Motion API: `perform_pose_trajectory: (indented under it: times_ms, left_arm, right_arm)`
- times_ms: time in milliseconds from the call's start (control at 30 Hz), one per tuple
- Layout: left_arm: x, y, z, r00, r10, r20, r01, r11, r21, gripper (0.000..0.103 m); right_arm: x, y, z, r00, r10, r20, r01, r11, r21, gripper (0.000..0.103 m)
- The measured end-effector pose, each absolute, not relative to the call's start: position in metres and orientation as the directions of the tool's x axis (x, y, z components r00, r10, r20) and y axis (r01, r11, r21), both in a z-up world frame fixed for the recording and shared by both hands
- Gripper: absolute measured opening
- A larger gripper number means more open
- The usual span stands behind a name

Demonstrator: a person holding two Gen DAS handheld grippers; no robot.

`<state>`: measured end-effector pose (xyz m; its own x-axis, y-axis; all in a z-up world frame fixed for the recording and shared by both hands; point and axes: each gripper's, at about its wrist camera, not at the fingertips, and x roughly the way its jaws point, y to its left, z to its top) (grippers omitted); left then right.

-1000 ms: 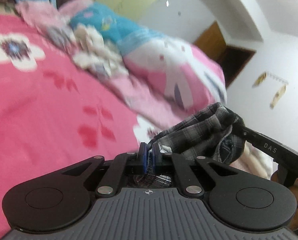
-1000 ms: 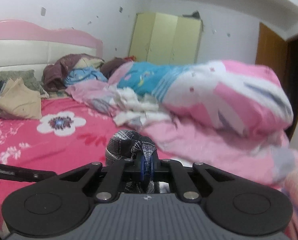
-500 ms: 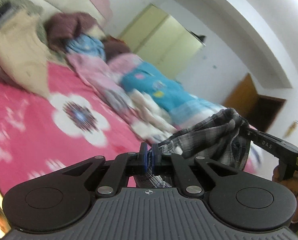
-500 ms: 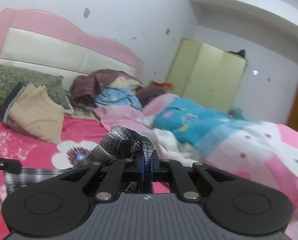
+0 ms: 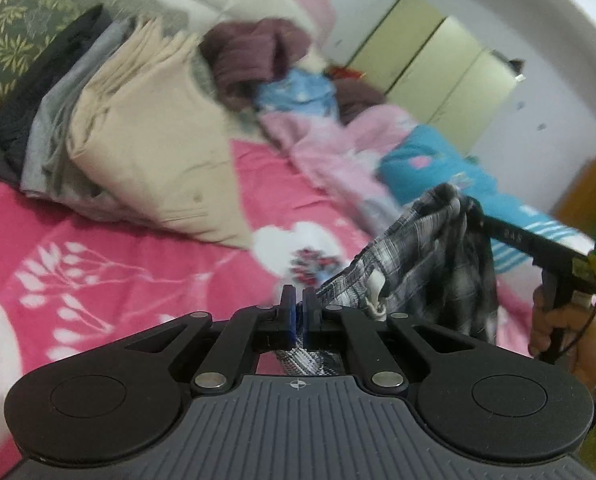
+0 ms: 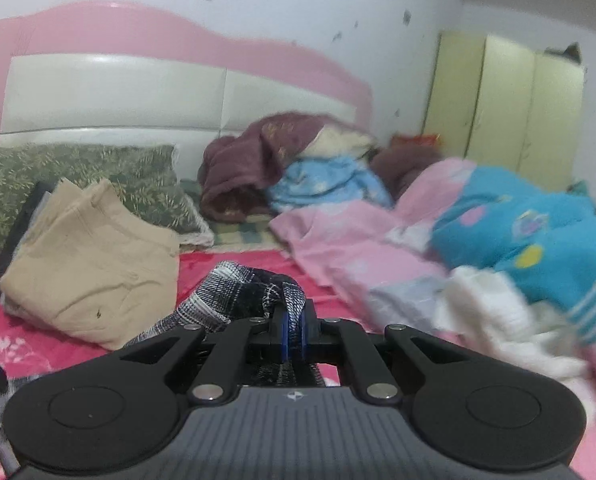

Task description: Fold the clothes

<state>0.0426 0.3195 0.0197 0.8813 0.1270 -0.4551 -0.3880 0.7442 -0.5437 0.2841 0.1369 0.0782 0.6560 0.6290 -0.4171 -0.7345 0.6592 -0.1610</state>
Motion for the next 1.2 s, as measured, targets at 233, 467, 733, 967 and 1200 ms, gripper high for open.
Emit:
perform_pose_trajectory:
  times_ms: [233, 467, 733, 967, 1200]
  left_arm:
    - [0.067, 0.358, 0.001, 0.807, 0.21, -0.552, -0.504, 0.732, -0.458, 0.0]
    - [0.067, 0.366, -0.003, 0.779, 0.197, -0.596, -0.534, 0.707, -0.464, 0.0]
    - [0.037, 0.337, 0.051, 0.862, 0.06, -0.504, -0.401, 0.69, -0.603, 0.001]
    - [0.007, 0.265, 0.087, 0.925, -0.109, -0.363, -0.219, 0.628, -0.746, 0.01]
    - [0.017, 0.187, 0.016, 0.905, 0.016, -0.425, -0.372, 0.515, -0.772, 0.059]
  right_arm:
    - [0.339, 0.197, 0.012, 0.594, 0.622, -0.51, -0.75, 0.658, -0.071, 0.005]
    - [0.384, 0.216, -0.052, 0.529, 0.517, -0.673, -0.697, 0.717, 0.003, 0.014]
    - [0.351, 0.158, 0.022, 0.564, 0.574, -0.593, -0.696, 0.717, 0.031, 0.066]
    - [0.284, 0.058, 0.131, 0.58, 0.675, -0.457, -0.728, 0.681, 0.082, 0.071]
    - [0.244, 0.004, 0.15, 0.561, 0.666, -0.492, -0.751, 0.659, 0.038, 0.075]
